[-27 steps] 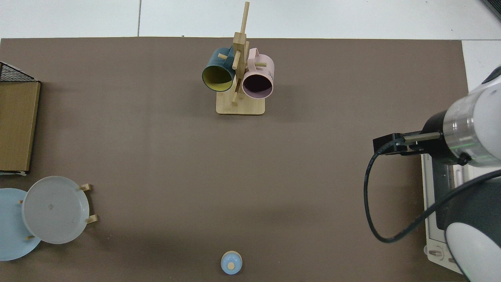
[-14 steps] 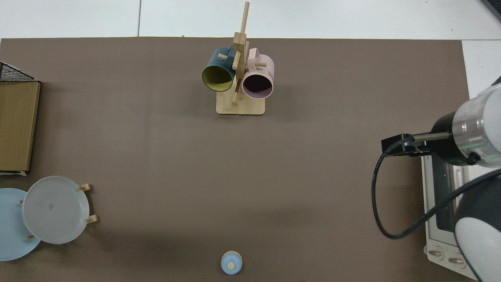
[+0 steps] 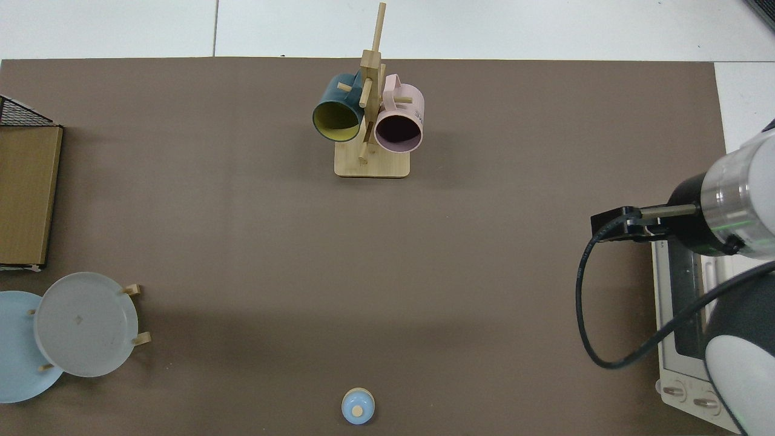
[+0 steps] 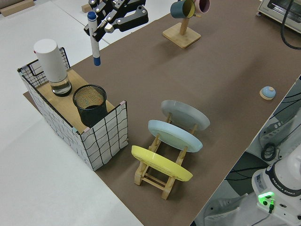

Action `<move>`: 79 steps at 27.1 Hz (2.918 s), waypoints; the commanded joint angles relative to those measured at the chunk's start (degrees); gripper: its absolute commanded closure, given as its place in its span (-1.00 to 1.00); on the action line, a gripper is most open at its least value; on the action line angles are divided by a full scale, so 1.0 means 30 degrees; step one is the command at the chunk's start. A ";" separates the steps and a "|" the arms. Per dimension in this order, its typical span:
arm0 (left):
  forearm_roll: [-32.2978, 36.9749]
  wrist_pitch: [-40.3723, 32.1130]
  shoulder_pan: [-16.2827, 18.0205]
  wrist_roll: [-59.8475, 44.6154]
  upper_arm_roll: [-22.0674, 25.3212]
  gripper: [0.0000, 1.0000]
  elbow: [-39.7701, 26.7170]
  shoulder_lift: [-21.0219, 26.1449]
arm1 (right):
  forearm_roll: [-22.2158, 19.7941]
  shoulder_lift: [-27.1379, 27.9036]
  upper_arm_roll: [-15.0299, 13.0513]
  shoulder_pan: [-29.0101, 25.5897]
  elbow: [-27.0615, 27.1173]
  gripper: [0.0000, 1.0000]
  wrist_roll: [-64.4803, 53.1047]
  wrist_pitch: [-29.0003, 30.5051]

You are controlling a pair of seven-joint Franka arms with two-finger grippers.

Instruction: Put markers into pen holder

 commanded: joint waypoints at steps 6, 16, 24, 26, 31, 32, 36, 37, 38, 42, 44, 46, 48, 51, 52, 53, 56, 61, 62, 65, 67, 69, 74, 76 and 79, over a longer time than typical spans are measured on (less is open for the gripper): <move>0.0105 0.0736 0.0274 0.0435 -0.0138 1.00 -0.0205 0.0971 | 0.0022 -0.0364 0.0258 -0.0436 -0.0396 -0.99 0.0299 0.0018; -0.0012 0.1381 0.0714 0.0435 -0.0138 1.00 -0.0440 0.1353 | 0.0022 -0.0364 0.0258 -0.0436 -0.0396 -0.99 0.0299 0.0018; -0.0100 0.1381 0.0713 0.0435 -0.0138 1.00 -0.0440 0.1675 | 0.0022 -0.0364 0.0258 -0.0436 -0.0396 -0.99 0.0299 0.0047; -0.0129 0.1410 0.0714 0.0435 -0.0109 1.00 -0.0440 0.1734 | 0.0022 -0.0364 0.0258 -0.0436 -0.0396 -0.99 0.0299 0.0018; -0.0071 0.1819 0.0684 0.0435 -0.0021 1.00 -0.0440 0.2230 | 0.0022 -0.0364 0.0258 -0.0436 -0.0396 -0.99 0.0299 0.0018; -0.0071 0.1936 0.0684 0.0435 0.0095 1.00 -0.0382 0.2435 | 0.0022 -0.0364 0.0258 -0.0436 -0.0396 -0.99 0.0299 0.0047; -0.0130 0.2785 0.0655 0.0347 0.0477 1.00 -0.0322 0.2818 | 0.0022 -0.0335 0.0258 -0.0436 -0.0396 -0.99 0.0299 0.0018; -0.0130 0.3019 0.0684 0.0347 0.0651 1.00 -0.0322 0.2847 | 0.0022 -0.0364 0.0258 -0.0436 -0.0396 -0.99 0.0299 0.0018; -0.0188 0.3167 0.0684 0.0347 0.0769 1.00 -0.0322 0.2876 | 0.0022 -0.0364 0.0258 -0.0436 -0.0367 -0.99 0.0299 0.0047; -0.0305 0.3431 0.0684 0.0347 0.0887 1.00 -0.0234 0.3198 | 0.0022 -0.0364 0.0258 -0.0436 -0.0396 -0.99 0.0299 0.0018; -0.0480 0.3403 0.0684 0.0347 0.0887 1.00 -0.0263 0.3257 | 0.0022 -0.0364 0.0258 -0.0436 -0.0396 -0.99 0.0299 0.0018; -0.0744 0.3373 0.0684 0.0347 0.0887 1.00 -0.0380 0.3258 | 0.0022 -0.0364 0.0258 -0.0436 -0.0367 -0.99 0.0299 0.0018; -0.0862 0.3315 0.0684 0.0376 0.0887 1.00 -0.0439 0.3258 | 0.0022 -0.0364 0.0258 -0.0436 -0.0396 -0.99 0.0299 0.0018; -0.0950 0.3110 0.0655 0.0464 0.0887 1.00 -0.0469 0.3258 | 0.0022 -0.0335 0.0258 -0.0436 -0.0396 -0.99 0.0299 0.0047; -0.0950 0.3080 0.0655 0.0464 0.0887 1.00 -0.0556 0.3258 | 0.0022 -0.0364 0.0258 -0.0436 -0.0396 -0.99 0.0299 0.0018; -0.0950 0.3080 0.0655 0.0522 0.0887 1.00 -0.0644 0.3258 | 0.0022 -0.0364 0.0258 -0.0436 -0.0396 -0.99 0.0299 0.0018; -0.1008 0.3080 0.0713 0.0639 0.0887 1.00 -0.0936 0.3258 | 0.0022 -0.0364 0.0258 -0.0436 -0.0367 -0.99 0.0299 0.0018; -0.1622 0.3051 0.0714 0.1283 0.0887 1.00 -0.1200 0.3229 | 0.0023 -0.0364 0.0258 -0.0436 -0.0396 -0.99 0.0299 0.0018; -0.1740 0.2993 0.0714 0.1371 0.0887 1.00 -0.1230 0.3228 | 0.0022 -0.0364 0.0258 -0.0436 -0.0396 -0.99 0.0299 0.0018; -0.1916 0.2729 0.0714 0.1372 0.0887 1.00 -0.1318 0.3199 | 0.0022 -0.0364 0.0258 -0.0436 -0.0396 -0.99 0.0299 0.0018; -0.1917 0.2699 0.0714 0.1401 0.0887 1.00 -0.1406 0.3199 | 0.0022 -0.0364 0.0258 -0.0436 -0.0367 -0.99 0.0299 0.0018; -0.2033 0.2699 0.0714 0.1401 0.0887 1.00 -0.1494 0.3199 | 0.0022 -0.0364 0.0258 -0.0436 -0.0396 -0.99 0.0299 0.0018; -0.2384 0.2904 0.0860 0.1957 0.0887 1.00 -0.1582 0.3199 | 0.0022 -0.0364 0.0258 -0.0436 -0.0367 -0.99 0.0299 0.0018; -0.2531 0.2963 0.0948 0.2046 0.0887 1.00 -0.1669 0.3228 | 0.0022 -0.0364 0.0258 -0.0407 -0.0396 -0.99 0.0299 0.0018; -0.2561 0.3051 0.0977 0.2046 0.0887 1.00 -0.1816 0.3228 | 0.0022 -0.0335 0.0258 -0.0436 -0.0396 -0.99 0.0299 0.0047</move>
